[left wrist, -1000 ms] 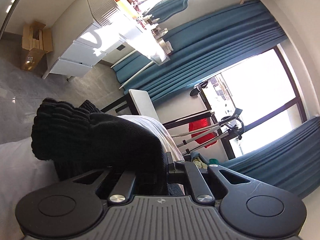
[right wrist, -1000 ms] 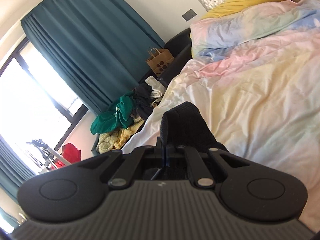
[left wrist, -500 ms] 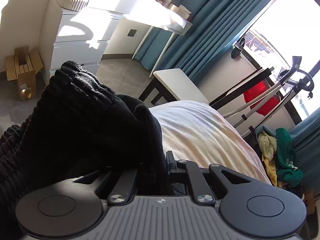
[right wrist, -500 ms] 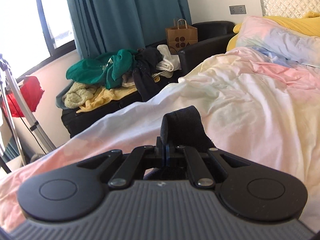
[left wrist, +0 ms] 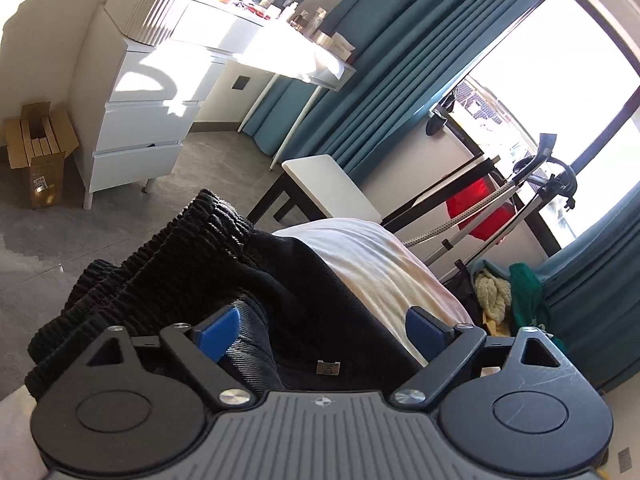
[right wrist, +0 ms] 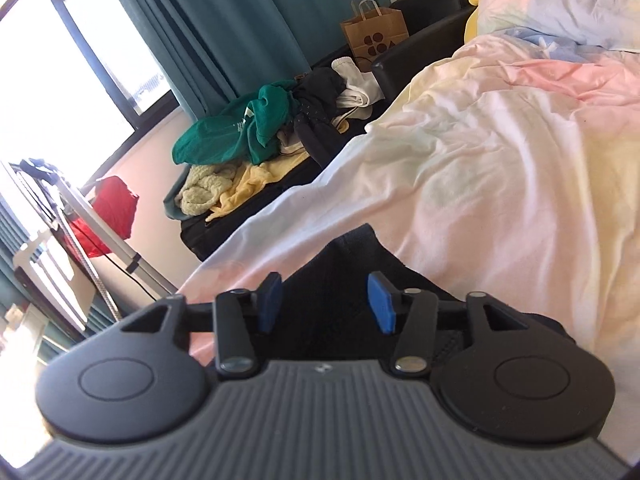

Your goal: Fold clothes

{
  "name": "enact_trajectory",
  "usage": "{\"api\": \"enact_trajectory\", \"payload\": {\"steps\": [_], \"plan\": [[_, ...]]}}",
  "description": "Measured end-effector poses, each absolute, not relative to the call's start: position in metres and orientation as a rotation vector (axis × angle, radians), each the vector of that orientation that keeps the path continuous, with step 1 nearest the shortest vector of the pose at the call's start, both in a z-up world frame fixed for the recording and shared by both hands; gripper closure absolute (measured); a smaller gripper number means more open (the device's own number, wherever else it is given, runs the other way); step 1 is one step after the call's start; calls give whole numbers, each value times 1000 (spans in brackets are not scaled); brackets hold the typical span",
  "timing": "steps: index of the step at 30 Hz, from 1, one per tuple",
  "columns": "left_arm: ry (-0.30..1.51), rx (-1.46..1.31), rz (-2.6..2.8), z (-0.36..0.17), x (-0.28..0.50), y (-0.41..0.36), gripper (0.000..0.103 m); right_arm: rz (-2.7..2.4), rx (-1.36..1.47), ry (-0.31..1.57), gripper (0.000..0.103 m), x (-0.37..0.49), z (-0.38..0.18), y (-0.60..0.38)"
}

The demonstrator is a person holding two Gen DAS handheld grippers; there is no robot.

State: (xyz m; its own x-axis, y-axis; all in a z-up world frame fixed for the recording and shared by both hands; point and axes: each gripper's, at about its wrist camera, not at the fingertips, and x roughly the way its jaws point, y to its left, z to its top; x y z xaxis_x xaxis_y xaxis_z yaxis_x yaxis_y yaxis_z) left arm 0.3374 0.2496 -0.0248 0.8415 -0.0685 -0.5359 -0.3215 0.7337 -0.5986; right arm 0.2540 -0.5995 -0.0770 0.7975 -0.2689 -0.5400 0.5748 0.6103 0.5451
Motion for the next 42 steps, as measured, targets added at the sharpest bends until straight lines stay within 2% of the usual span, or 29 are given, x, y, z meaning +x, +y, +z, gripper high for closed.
{"api": "enact_trajectory", "payload": {"steps": [5,11,16,20,21,23,24,25,26,27,28,29,30,31,36,42], "plan": [[594,-815,126,-23,266,259,4,-464,937,443,30,191,-83,-604],[611,-1006,181,-65,198,271,5,-412,1084,476,30,133,-99,-603],[690,-1170,234,-119,200,272,7,-371,1121,520,30,144,-131,-590],[623,-1071,262,-120,224,261,10,-342,1139,525,31,171,-155,-587],[625,-1057,276,-120,233,260,16,-346,1131,518,31,179,-159,-587],[628,-1036,307,-121,250,258,19,-362,1113,504,31,194,-165,-587],[623,-1041,332,-121,254,259,26,-373,1103,490,31,200,-167,-587],[618,-1047,357,-121,258,260,38,-396,1095,464,32,203,-167,-586],[616,-1051,377,-120,262,261,45,-427,1089,435,42,206,-166,-586],[619,-1052,386,-118,263,263,58,-451,1082,418,60,207,-166,-585],[618,-1048,389,-115,264,264,68,-470,1076,411,75,207,-165,-585],[609,-1033,381,-108,263,264,73,-489,1069,404,86,208,-164,-585],[600,-1018,372,-101,262,263,80,-491,1055,388,89,206,-161,-584],[591,-1003,363,-94,261,263,84,-481,1036,366,90,202,-155,-583],[543,-971,309,-46,261,263,90,-453,1029,304,91,173,-126,-578],[537,-994,323,-15,209,276,93,-457,1136,295,91,107,-112,-564]]}}
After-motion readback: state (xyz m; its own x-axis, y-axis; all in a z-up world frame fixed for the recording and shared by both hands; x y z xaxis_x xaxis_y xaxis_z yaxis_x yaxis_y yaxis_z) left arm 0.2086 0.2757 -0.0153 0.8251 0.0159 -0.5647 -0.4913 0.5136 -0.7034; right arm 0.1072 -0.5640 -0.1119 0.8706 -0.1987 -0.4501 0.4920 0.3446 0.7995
